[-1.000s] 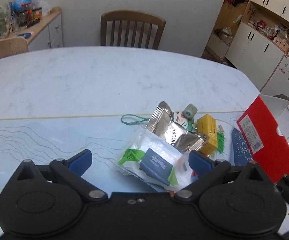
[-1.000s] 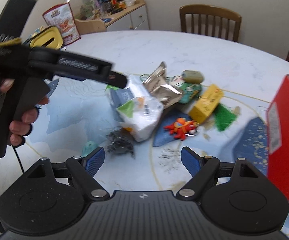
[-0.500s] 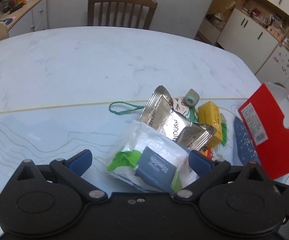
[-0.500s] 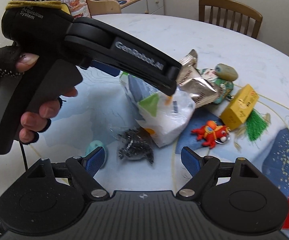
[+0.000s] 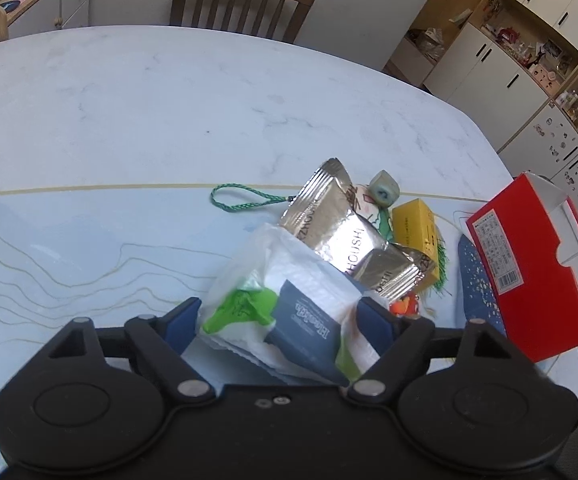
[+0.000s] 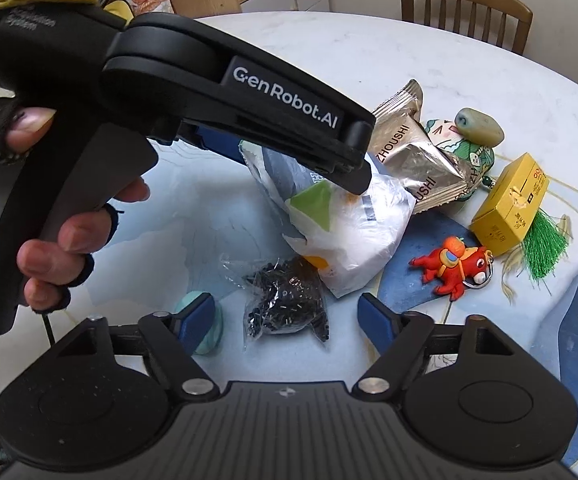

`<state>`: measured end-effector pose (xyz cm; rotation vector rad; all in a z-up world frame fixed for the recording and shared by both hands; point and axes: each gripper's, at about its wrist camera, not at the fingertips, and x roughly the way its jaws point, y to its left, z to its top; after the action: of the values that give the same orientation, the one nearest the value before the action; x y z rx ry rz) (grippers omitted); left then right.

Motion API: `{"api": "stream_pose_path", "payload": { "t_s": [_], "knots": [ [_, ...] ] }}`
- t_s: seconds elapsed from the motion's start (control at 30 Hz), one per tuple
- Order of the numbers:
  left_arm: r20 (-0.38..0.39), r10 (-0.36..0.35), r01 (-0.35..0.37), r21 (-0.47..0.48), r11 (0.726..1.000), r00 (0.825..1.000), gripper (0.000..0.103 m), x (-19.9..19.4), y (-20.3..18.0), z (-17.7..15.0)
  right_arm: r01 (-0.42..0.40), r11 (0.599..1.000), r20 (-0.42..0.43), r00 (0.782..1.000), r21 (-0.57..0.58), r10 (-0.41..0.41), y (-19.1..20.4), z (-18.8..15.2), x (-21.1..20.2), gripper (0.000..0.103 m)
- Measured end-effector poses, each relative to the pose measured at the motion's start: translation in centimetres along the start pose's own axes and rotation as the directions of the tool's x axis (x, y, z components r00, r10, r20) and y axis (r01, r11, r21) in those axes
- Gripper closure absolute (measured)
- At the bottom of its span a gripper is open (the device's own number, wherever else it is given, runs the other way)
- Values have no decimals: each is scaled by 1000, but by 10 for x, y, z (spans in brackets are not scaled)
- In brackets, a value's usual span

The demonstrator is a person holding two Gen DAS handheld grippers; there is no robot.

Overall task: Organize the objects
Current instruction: 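Grasp the black item bag with the right tool while the left tool grasps the white snack bag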

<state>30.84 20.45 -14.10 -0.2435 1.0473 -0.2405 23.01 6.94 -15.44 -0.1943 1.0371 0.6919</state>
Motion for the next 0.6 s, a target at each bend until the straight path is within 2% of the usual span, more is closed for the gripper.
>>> {"api": "stream_pose_path", "payload": {
  "t_s": [0.13,0.2,0.27,0.33,0.37,0.43,0.6],
  "knots": [
    [3,-7,7,-6,1000,1000,32,-2,0,-1,-3,1000,-5,1000,10,3,-2,-2,0,43],
    [8,-8,8,-10,1000,1000,41,-4,1,-2,2,1000,-3,1000,13,-2,-3,-3,0,48],
    [15,-9,10,-15,1000,1000,44,-7,2,-2,2,1000,-4,1000,21,-1,-5,-4,-1,59],
    [22,-13,13,-27,1000,1000,51,-10,3,-2,-4,1000,0,1000,25,4,-6,-5,-2,63],
    [25,-20,21,-33,999,999,61,-11,4,-2,-1,1000,1,1000,21,1,-5,-5,-3,65],
    [30,-23,25,-44,999,999,64,-14,3,-2,6,1000,7,1000,12,-6,-4,-7,-5,70],
    [52,-25,27,-36,999,998,71,-24,-6,-3,-7,1000,23,1000,17,7,-6,-13,-16,72]
  ]
}}
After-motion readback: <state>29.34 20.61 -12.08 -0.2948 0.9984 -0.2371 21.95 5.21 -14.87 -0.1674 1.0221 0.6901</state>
